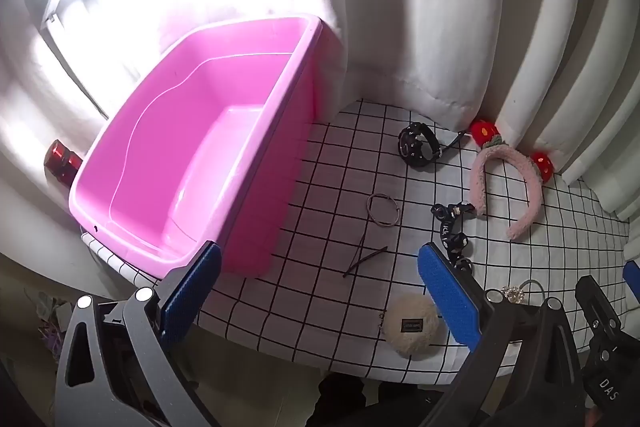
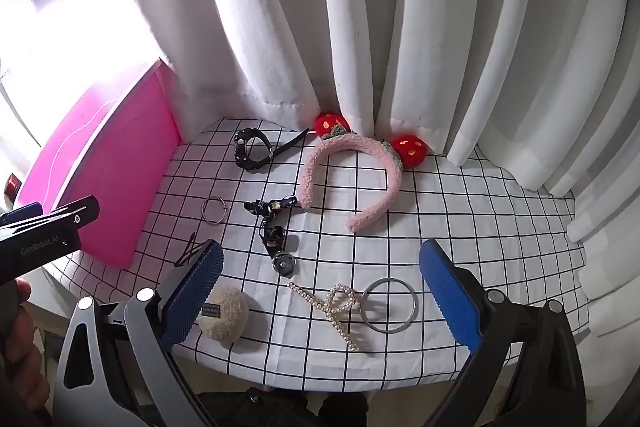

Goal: Organize jewelry

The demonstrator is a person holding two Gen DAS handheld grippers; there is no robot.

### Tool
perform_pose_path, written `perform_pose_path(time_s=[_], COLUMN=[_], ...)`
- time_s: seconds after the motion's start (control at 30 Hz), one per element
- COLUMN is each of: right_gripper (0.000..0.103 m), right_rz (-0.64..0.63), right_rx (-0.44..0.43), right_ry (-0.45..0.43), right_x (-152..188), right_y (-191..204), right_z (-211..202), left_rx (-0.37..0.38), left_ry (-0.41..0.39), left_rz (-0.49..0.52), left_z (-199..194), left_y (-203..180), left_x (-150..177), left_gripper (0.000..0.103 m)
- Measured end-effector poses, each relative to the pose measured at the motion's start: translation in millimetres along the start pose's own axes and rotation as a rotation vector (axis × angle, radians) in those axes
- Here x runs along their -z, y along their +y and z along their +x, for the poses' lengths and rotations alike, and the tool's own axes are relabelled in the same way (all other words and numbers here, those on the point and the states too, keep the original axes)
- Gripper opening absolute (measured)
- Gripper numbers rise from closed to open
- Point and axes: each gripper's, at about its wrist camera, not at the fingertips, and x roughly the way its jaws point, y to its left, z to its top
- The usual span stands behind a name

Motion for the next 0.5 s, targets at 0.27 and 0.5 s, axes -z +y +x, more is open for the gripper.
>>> perform_pose_path(time_s=[0.27,0.5], right_gripper=[0.094,0.094], right_rz=[0.002,0.003], right_rx=[-0.002,-0.004], right_ry=[-0.001,-0.002], right_x=[-0.1,-0.1], right_y=[0.1,0.2], right_z=[-0.4,-0.5], left_rx=[0.012,0.01], left_ry=[0.005,-0.002], left_rz=[0.005,-0.006], left_z=[1.1,-1.8], left_y=[-1.9,-2.7], left_x=[-1.3,-1.9], left_gripper=[0.097,0.097])
